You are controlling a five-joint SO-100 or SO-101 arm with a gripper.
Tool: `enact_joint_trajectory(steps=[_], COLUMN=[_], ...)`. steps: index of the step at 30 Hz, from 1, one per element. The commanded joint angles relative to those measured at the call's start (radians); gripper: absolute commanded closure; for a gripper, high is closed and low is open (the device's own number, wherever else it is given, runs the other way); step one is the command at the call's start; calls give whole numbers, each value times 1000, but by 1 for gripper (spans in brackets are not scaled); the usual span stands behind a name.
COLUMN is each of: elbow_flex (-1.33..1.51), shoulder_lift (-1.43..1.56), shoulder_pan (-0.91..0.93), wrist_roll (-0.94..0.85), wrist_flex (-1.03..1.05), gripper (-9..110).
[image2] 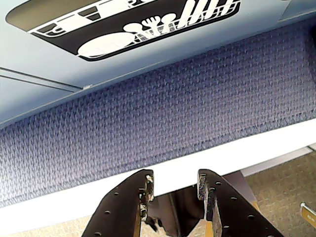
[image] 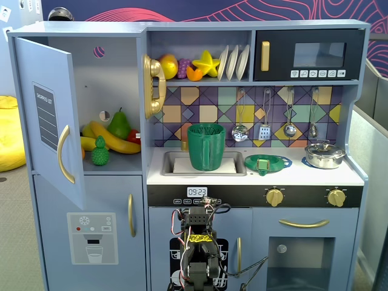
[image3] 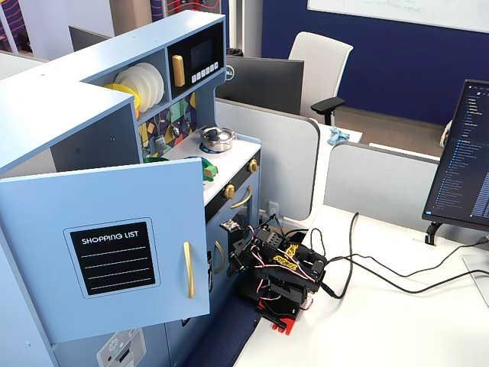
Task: Pick up the green pineapple from the left cabinet and place it in the green recipient
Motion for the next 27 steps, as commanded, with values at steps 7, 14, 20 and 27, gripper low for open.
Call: enact_joint_trajectory(steps=[7, 14, 20, 27], elbow_flex=[0, -26, -176, -466], shoulder_lift=[-14, -64, -143, -411], shoulder_pan=[86, -155, -535, -729], wrist_roll=[-202, -176, -282, -367], wrist_flex=[204, -17, -693, -985], gripper=[101, 101, 98, 88])
